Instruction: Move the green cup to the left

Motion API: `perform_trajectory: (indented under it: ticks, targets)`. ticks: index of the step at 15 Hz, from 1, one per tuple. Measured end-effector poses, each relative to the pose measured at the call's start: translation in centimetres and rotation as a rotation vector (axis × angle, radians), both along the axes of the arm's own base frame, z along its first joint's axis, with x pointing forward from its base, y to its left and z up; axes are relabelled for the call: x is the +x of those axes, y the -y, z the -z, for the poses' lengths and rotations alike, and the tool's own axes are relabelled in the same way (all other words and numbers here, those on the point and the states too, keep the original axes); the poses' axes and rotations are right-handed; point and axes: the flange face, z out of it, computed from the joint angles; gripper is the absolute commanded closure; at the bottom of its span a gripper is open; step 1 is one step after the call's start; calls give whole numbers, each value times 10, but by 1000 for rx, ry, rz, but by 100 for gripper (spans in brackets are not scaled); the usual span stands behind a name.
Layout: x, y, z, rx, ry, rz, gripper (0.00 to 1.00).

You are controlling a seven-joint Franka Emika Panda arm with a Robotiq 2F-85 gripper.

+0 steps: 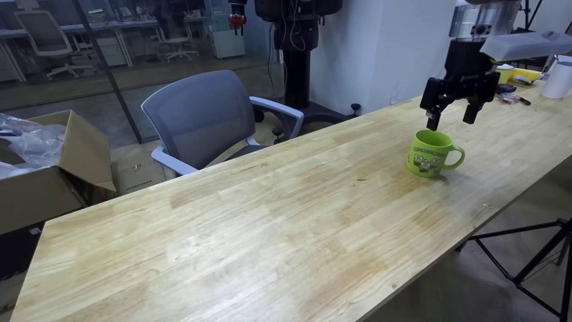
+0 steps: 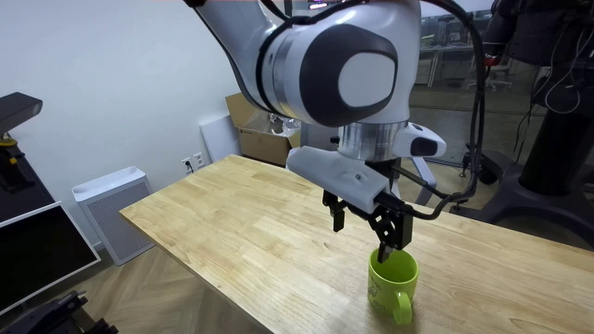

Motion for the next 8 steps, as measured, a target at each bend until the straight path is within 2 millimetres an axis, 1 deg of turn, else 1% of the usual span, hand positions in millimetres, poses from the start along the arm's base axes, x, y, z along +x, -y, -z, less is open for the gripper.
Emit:
perform_trajectory:
  ticks: [4, 8]
  targets:
    - [-2, 10, 24, -7, -5, 6, 0]
    - [2, 17, 39, -26, 26, -4, 0]
